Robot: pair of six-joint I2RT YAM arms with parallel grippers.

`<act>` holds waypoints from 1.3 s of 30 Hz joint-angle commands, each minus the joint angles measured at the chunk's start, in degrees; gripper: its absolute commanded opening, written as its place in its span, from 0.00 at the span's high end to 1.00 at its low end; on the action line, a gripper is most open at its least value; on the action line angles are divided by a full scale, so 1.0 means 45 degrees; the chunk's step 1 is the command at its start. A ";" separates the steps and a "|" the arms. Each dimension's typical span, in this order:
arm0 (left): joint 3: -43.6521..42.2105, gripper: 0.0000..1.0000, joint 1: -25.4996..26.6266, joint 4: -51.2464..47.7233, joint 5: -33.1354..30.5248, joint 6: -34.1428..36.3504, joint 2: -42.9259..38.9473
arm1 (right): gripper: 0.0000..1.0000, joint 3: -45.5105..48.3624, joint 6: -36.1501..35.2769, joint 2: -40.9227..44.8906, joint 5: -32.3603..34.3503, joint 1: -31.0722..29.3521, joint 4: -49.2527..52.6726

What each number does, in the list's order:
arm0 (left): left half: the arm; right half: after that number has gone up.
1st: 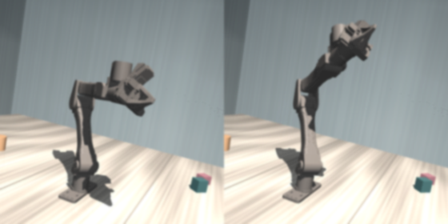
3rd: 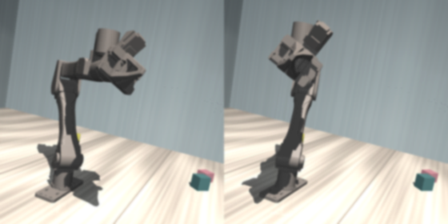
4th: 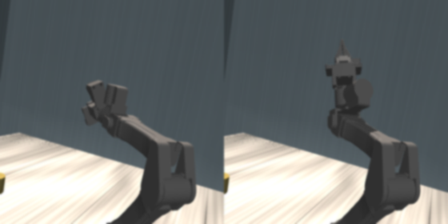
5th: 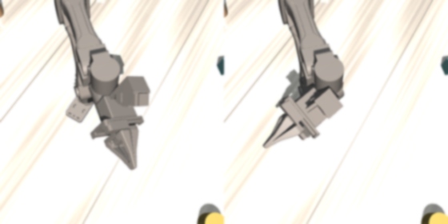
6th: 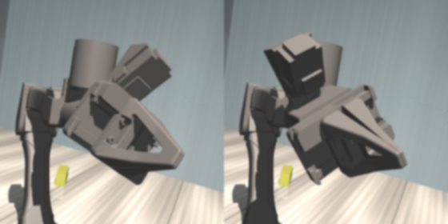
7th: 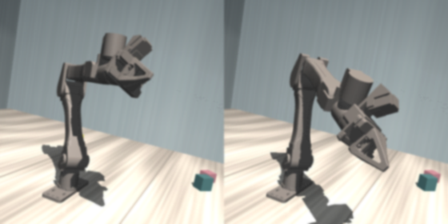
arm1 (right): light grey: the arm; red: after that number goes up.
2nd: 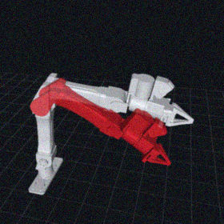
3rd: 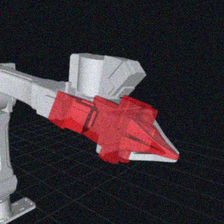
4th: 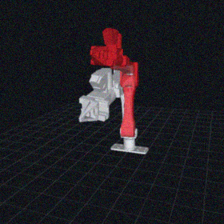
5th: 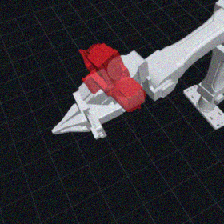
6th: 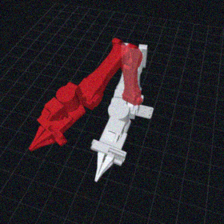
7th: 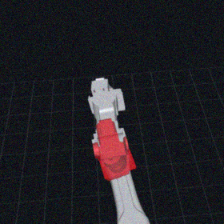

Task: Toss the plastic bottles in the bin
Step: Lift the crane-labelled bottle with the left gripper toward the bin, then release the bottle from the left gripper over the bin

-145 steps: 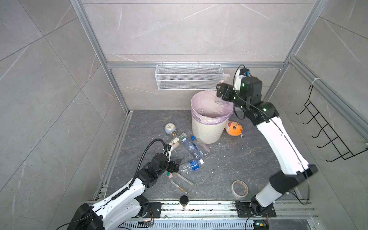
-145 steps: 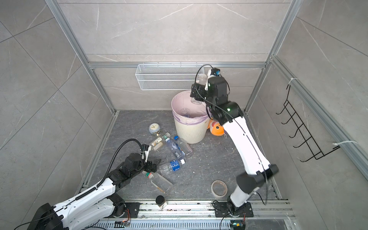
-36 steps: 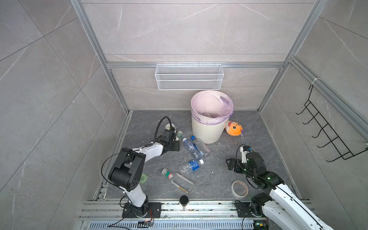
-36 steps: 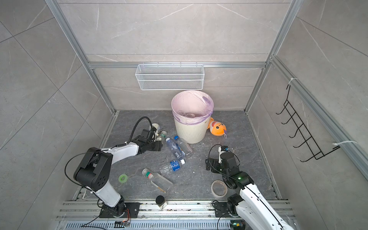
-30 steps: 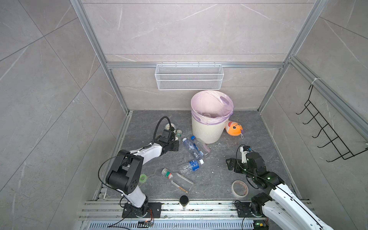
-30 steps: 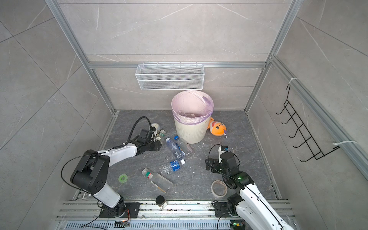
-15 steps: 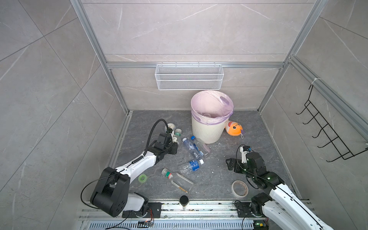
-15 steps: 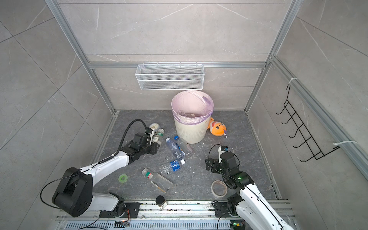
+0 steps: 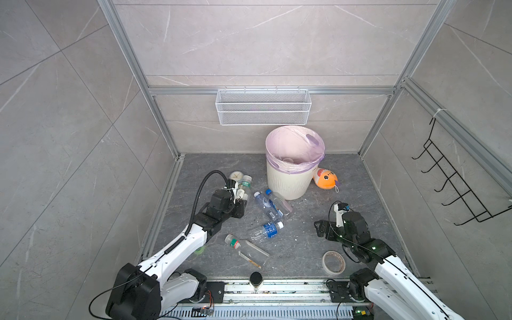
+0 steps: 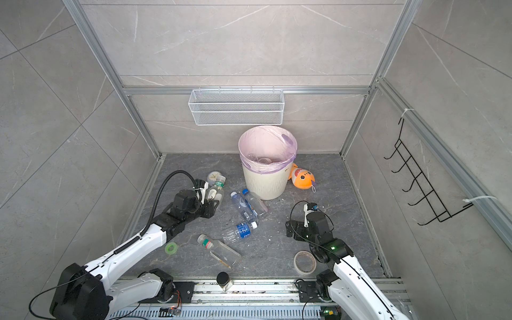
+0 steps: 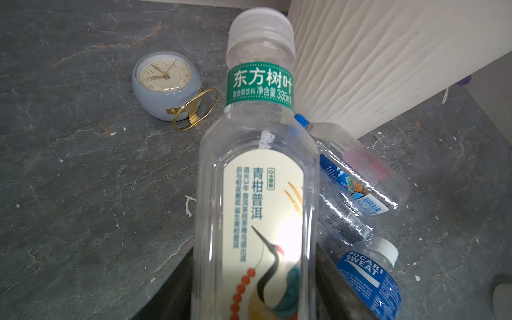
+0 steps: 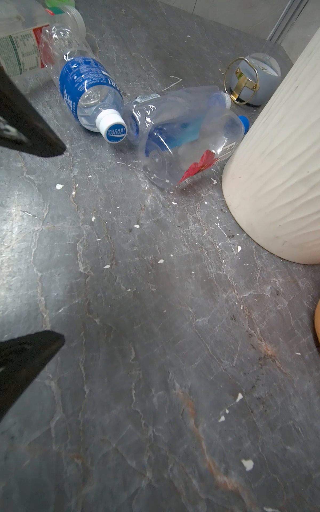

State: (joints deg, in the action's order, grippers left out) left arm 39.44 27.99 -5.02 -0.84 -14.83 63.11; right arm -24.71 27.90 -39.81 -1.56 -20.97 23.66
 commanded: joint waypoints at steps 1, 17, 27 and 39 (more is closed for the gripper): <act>0.0120 0.57 0.0031 0.0105 0.0350 -0.0256 -0.0849 | 0.01 0.0100 0.0192 -0.0060 -0.0093 -0.0032 -0.0191; 0.3239 0.58 0.0057 -0.0245 0.1189 -0.0288 -0.0927 | 0.01 0.0166 0.0206 0.0179 -0.0037 -0.0027 -0.0161; 1.0619 0.58 0.0235 -0.0279 0.2702 0.0402 0.4469 | 0.01 0.0242 0.0255 0.0456 0.0023 -0.0029 -0.0160; 1.8710 0.00 0.0204 -0.2977 0.3780 0.0462 0.9960 | 0.01 0.0286 0.0285 0.0600 0.0074 -0.0041 -0.0132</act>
State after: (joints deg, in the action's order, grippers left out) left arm 125.73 28.88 -18.83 15.64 -14.41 113.40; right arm -24.58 28.58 -37.74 -1.54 -20.97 23.66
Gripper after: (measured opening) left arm 0.998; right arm 0.990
